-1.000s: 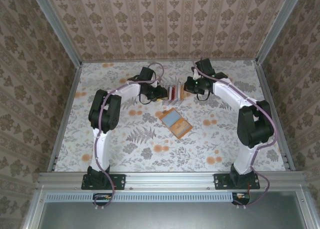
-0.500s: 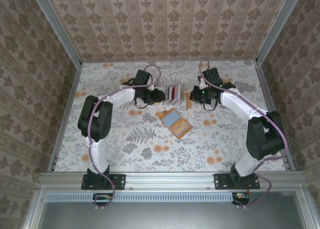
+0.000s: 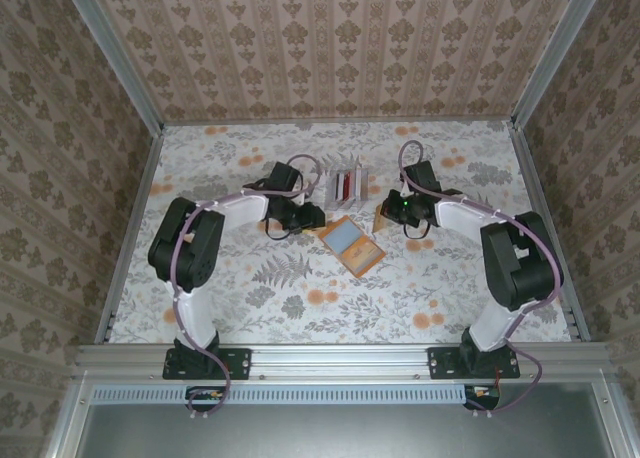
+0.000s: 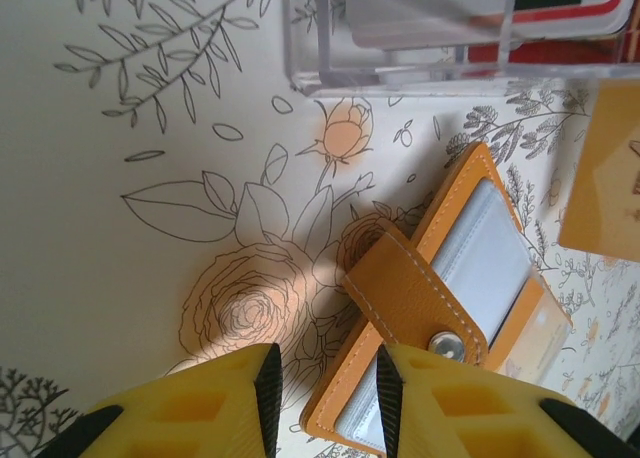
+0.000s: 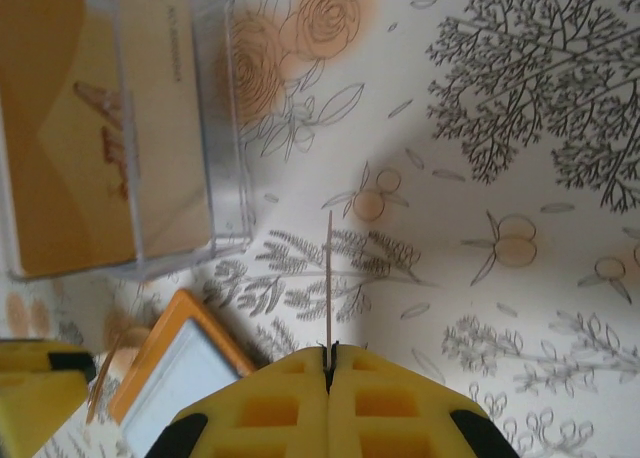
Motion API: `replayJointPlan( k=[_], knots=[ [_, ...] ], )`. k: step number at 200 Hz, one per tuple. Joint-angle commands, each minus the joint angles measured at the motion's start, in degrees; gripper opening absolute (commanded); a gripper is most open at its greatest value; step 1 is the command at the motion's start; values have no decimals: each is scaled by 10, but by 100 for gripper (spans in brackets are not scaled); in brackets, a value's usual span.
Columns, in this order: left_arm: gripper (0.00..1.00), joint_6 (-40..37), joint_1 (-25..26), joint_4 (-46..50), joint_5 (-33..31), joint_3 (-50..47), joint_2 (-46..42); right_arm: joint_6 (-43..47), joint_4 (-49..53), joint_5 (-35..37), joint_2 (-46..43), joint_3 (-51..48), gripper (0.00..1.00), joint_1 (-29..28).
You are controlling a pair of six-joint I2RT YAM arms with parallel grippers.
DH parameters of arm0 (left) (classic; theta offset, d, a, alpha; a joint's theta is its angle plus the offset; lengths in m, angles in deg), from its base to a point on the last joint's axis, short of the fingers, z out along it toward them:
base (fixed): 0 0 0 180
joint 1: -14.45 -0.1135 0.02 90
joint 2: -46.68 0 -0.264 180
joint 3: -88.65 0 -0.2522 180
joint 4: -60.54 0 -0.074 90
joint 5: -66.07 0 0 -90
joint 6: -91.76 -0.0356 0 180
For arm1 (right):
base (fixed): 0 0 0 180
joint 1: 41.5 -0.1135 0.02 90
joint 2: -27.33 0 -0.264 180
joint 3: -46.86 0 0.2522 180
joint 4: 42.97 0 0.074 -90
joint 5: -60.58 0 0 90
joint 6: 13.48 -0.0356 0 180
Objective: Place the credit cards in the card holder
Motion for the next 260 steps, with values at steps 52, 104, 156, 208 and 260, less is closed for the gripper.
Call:
replayJointPlan(
  k=[52, 104, 156, 208, 260],
  knots=[
    [34, 0, -1, -7, -22, -5, -34, -53, -98, -3, 47, -18, 2, -3],
    [34, -1, -3, -7, -31, -13, -43, -70, -106, -38, 50, -53, 1, -19],
    [34, -1, -4, -10, -37, -24, -53, -85, -120, -50, 48, -89, 1, -48],
    [34, -4, -3, -9, -43, -41, -73, -77, -102, -68, 21, -111, 1, -62],
    [34, -14, -4, -9, -29, -79, -78, -49, -32, -53, -57, -98, 1, -43]
  ],
)
